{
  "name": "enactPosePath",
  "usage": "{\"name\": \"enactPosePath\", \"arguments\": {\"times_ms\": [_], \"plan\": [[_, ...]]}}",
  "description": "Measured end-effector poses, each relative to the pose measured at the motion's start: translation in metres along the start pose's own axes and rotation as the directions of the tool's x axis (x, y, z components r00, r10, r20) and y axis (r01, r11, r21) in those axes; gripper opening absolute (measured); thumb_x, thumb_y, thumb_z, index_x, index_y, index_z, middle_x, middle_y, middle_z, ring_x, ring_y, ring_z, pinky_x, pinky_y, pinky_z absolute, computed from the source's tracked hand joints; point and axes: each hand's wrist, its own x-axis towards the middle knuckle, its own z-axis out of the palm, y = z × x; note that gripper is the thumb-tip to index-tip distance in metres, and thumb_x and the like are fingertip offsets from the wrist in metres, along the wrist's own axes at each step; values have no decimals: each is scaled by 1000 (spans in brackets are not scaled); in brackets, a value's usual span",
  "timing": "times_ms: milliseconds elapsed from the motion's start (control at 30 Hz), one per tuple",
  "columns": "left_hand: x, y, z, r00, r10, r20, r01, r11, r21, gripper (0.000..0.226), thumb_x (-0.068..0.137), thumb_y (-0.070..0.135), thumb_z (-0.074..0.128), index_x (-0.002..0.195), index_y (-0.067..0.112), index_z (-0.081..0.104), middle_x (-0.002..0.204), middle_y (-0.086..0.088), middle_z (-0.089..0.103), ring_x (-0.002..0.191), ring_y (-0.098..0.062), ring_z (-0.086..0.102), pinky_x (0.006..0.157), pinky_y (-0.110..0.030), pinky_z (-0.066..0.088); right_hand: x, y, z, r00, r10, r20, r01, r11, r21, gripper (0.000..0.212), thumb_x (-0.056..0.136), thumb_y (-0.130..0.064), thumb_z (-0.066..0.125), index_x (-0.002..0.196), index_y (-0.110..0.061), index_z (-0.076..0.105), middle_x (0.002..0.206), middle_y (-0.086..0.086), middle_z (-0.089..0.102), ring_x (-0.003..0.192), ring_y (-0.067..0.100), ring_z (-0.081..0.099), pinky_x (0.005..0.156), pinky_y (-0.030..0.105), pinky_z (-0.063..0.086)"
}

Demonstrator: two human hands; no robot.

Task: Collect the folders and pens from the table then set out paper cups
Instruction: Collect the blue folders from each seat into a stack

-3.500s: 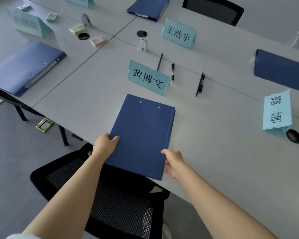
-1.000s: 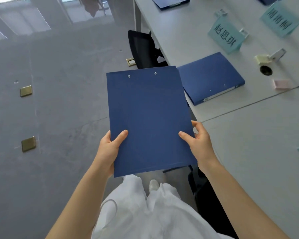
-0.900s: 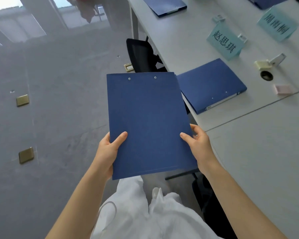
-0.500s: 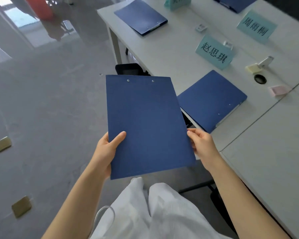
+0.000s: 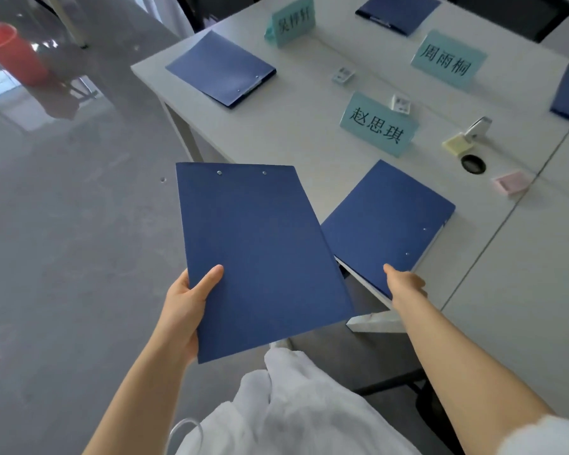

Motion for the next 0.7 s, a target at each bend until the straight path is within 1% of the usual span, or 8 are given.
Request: {"name": "enactPosePath", "arguments": {"times_ms": [67, 133, 233, 367, 533, 600, 667, 700], "plan": [[6, 7, 4, 1000, -2, -5, 2, 1000, 12, 20, 92, 27, 65, 111, 21, 66, 100, -3, 77, 84, -27, 74, 67, -40, 59, 3, -3, 9, 998, 35, -47, -36, 999, -32, 87, 86, -50, 61, 145, 3, 26, 154, 22, 23, 141, 40, 24, 115, 49, 21], [16, 12, 10, 1000, -10, -30, 11, 1000, 23, 21, 92, 27, 66, 111, 21, 66, 101, -3, 77, 84, -27, 74, 67, -40, 59, 6, -11, 16, 986, 93, -136, -101, 994, -50, 87, 82, -49, 68, 139, 4, 29, 151, 22, 23, 137, 40, 26, 112, 49, 26], [28, 18, 16, 999, -15, -45, 17, 999, 32, 20, 92, 26, 65, 111, 20, 66, 99, -2, 77, 82, -26, 75, 65, -38, 59, 10, -16, 23, 997, 42, -69, -51, 990, -134, 85, 87, -39, 64, 147, 2, 21, 154, 26, 17, 142, 43, 17, 117, 52, 16], [44, 25, 21, 998, -26, -59, 30, 997, 67, 19, 92, 26, 66, 110, 20, 66, 95, -1, 77, 77, -24, 75, 59, -34, 58, 15, -20, 32, 965, 88, -246, -115, 989, -97, 74, 77, -28, 79, 128, 0, 33, 139, 25, 30, 126, 39, 33, 106, 51, 35], [57, 33, 22, 997, -45, -65, 51, 994, 99, 19, 92, 27, 66, 109, 19, 65, 97, -3, 76, 81, -27, 73, 62, -36, 57, 19, -26, 28, 960, 183, -212, -204, 976, -82, 84, 66, -36, 87, 123, 0, 35, 134, 26, 37, 119, 38, 43, 96, 48, 41], [61, 36, 22, 997, -50, -60, 56, 992, 109, 18, 92, 27, 66, 108, 19, 65, 98, -3, 76, 82, -28, 72, 63, -37, 57, 22, -25, 24, 965, 201, -169, -212, 976, -50, 88, 67, -35, 86, 127, 0, 33, 136, 26, 37, 122, 39, 42, 98, 48, 41], [64, 40, 21, 998, -43, -53, 49, 991, 125, 17, 92, 27, 66, 107, 19, 65, 97, -3, 76, 81, -27, 72, 63, -37, 57, 23, -21, 23, 979, 181, -92, -176, 983, 54, 86, 74, -27, 82, 137, -1, 29, 143, 24, 33, 128, 41, 40, 106, 50, 38], [66, 42, 20, 998, -40, -51, 46, 991, 129, 17, 92, 27, 66, 107, 19, 65, 97, -3, 76, 81, -27, 73, 63, -37, 57, 23, -19, 23, 980, 184, -79, -173, 975, 138, 81, 76, -21, 80, 137, -2, 29, 144, 23, 35, 127, 41, 42, 105, 50, 38]]}}
